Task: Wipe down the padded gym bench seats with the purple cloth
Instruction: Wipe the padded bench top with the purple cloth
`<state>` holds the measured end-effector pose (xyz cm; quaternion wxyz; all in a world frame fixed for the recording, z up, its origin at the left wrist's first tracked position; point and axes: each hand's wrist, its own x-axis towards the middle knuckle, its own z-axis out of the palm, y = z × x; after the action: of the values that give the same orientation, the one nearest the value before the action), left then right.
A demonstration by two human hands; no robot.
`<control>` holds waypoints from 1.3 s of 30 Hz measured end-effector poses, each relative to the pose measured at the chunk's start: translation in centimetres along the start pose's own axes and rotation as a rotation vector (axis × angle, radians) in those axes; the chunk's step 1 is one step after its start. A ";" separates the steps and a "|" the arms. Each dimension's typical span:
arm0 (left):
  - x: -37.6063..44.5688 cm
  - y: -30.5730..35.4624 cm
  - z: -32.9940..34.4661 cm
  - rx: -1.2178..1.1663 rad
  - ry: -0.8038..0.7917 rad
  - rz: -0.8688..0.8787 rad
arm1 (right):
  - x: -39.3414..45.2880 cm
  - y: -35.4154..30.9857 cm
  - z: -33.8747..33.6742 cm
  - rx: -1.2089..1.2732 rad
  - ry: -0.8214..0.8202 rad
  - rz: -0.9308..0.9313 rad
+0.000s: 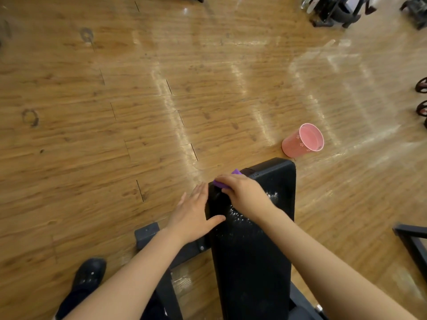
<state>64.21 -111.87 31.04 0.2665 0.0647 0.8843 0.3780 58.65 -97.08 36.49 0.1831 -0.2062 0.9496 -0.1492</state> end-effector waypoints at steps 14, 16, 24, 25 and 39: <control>0.6 0.6 -1.0 0.281 -0.029 0.098 | -4.4 4.4 0.9 0.461 0.425 0.184; 1.5 1.4 -1.6 0.391 -0.041 0.156 | -4.4 7.1 0.6 0.571 0.643 0.403; 6.2 4.3 -1.6 0.783 -0.151 0.396 | -1.7 15.3 1.2 0.715 0.805 0.717; 6.5 4.4 -1.5 0.795 -0.161 0.413 | -1.4 15.5 1.6 0.717 0.826 0.718; 8.1 2.4 -0.6 0.605 -0.042 0.649 | -2.2 7.8 4.8 0.444 0.772 0.619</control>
<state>56.81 -108.02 29.67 0.1210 0.4217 0.8834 0.1650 59.83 -90.35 30.07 -0.1046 0.1967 0.9097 -0.3504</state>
